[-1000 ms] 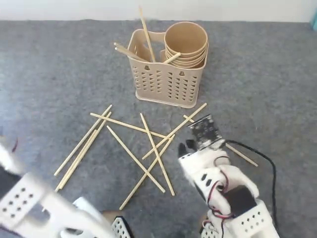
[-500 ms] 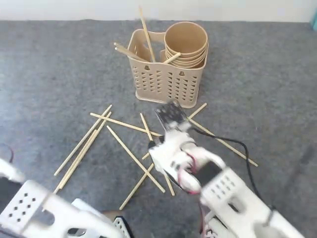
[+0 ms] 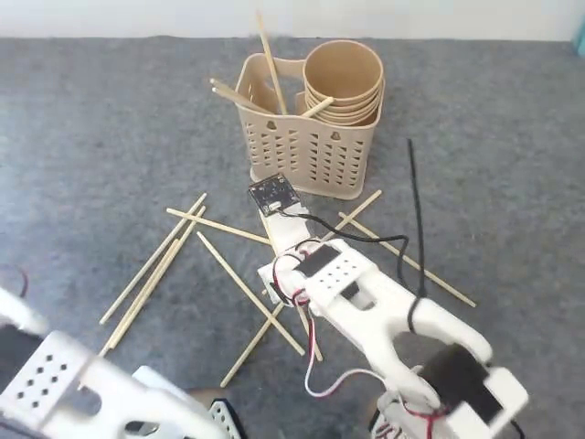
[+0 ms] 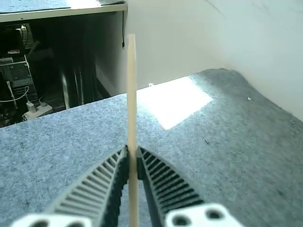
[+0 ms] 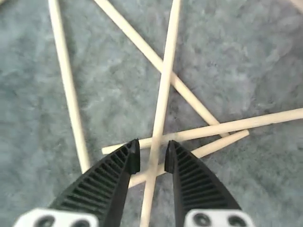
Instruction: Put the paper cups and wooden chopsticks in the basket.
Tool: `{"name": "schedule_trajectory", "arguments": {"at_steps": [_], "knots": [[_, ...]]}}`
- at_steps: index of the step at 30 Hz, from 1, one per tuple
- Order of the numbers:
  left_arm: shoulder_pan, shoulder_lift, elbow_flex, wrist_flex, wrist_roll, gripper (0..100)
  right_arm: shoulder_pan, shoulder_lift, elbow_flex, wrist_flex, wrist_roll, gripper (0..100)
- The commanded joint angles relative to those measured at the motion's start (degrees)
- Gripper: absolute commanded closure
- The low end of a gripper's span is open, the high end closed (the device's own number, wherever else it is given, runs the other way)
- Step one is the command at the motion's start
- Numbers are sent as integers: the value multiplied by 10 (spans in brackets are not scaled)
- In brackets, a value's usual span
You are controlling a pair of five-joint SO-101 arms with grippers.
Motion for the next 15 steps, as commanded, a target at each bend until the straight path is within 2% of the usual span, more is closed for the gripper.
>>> {"name": "schedule_trajectory", "arguments": {"at_steps": [1,4,7,15], "knots": [[11,-17,-5,-17,6,989,-4,35,-41,-23,-5,901],[10,-17,-5,-17,6,989,-1,61,-43,-41,-4,910],[7,-17,-7,-17,6,989,-2,59,-45,-39,-6,998],[11,-18,-25,-12,6,989,-5,-88,-42,67,-4,991]]}}
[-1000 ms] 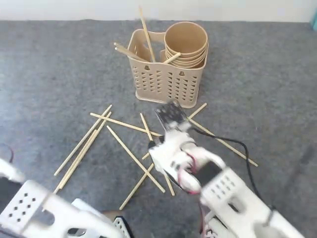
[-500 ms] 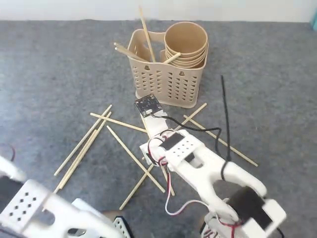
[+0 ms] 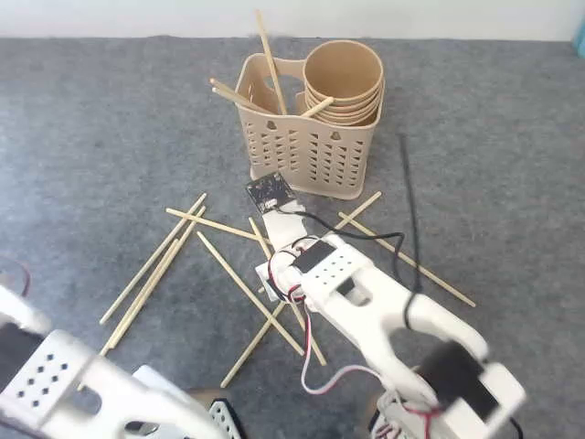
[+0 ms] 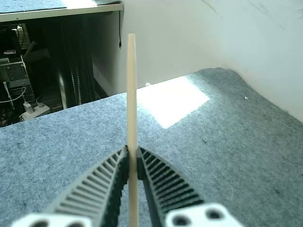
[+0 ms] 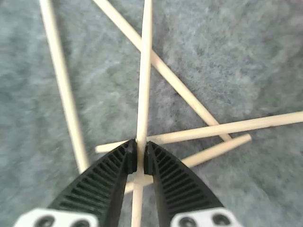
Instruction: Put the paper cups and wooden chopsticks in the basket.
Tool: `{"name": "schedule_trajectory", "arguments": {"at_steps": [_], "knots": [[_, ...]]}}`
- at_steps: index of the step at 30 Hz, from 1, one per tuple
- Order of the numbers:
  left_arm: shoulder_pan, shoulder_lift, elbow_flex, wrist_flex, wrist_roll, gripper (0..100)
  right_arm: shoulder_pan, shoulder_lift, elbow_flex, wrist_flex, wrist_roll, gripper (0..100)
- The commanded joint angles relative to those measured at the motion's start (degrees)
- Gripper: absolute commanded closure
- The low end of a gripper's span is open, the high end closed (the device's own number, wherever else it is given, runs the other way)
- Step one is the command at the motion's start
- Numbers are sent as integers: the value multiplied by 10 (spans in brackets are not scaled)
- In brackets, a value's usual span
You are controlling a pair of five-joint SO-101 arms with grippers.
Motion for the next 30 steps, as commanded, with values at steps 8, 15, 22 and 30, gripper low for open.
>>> {"name": "schedule_trajectory", "arguments": {"at_steps": [8,15,22,30], "knots": [[69,-18,-107,60,7,989,0,-378,-15,164,59,991],[229,-17,-197,135,7,988,16,-640,-15,193,113,991],[462,-17,-211,22,61,988,133,-777,-18,135,156,991],[610,-1,-177,-261,63,988,232,-817,-14,41,148,991]]}}
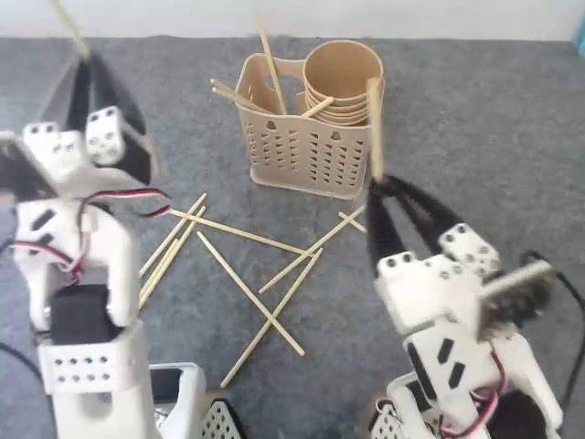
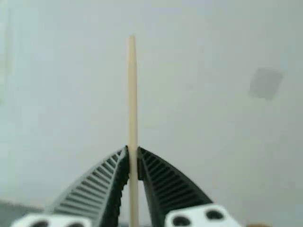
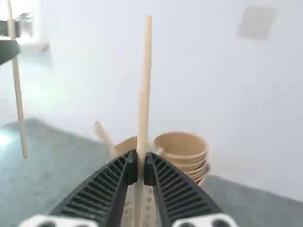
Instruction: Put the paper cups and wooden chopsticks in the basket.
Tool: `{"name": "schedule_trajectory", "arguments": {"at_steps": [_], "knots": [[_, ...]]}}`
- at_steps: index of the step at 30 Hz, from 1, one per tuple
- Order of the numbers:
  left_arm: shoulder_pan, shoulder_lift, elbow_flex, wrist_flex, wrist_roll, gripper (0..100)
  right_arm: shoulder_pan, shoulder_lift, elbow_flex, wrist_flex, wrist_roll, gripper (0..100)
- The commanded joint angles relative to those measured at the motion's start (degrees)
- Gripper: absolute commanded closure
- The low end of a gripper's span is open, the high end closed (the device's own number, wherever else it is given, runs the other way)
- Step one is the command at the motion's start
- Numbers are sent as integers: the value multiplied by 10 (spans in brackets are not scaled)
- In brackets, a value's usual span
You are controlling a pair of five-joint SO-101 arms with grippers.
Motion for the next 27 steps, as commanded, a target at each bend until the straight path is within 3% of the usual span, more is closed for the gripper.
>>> {"name": "schedule_trajectory", "arguments": {"at_steps": [1,4,15,27], "knots": [[57,10,16,-168,6,988,41,-17,-13,-69,-10,991],[70,53,43,-268,6,988,61,-22,-13,-121,-66,991],[84,252,-45,-345,9,988,169,-23,-13,-229,-251,991],[156,423,-151,-389,6,988,208,-23,-13,-233,-274,991]]}}
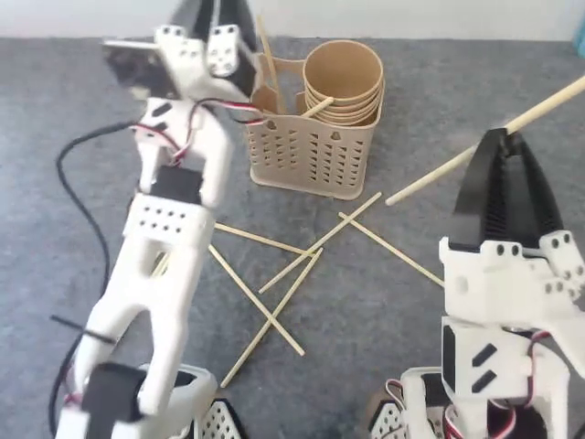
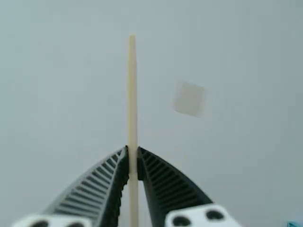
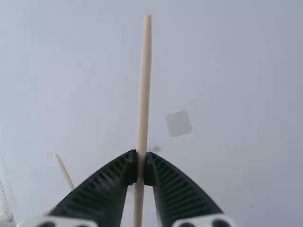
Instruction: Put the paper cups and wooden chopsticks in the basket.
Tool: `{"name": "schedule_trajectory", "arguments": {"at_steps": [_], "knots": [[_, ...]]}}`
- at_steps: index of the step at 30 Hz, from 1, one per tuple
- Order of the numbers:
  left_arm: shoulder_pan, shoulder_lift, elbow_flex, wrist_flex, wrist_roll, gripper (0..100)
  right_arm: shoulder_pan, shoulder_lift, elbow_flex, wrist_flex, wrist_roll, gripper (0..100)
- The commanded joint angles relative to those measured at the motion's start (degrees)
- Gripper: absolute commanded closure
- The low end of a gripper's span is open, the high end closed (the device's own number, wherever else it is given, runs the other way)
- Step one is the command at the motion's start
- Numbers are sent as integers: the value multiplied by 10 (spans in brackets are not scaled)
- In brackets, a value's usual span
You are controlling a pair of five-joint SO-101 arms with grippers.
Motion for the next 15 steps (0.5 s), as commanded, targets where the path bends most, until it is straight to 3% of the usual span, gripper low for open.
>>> {"name": "schedule_trajectory", "arguments": {"at_steps": [1,9,12,15], "knots": [[11,35,-52,-16,2,988,8,-5,-13,-8,-5,991],[8,136,-101,-16,1,974,8,-5,-13,-9,-5,991],[7,135,-96,-10,4,865,8,-5,-13,-9,-5,991],[6,112,-96,52,2,778,7,-1,-13,-9,-6,991]]}}
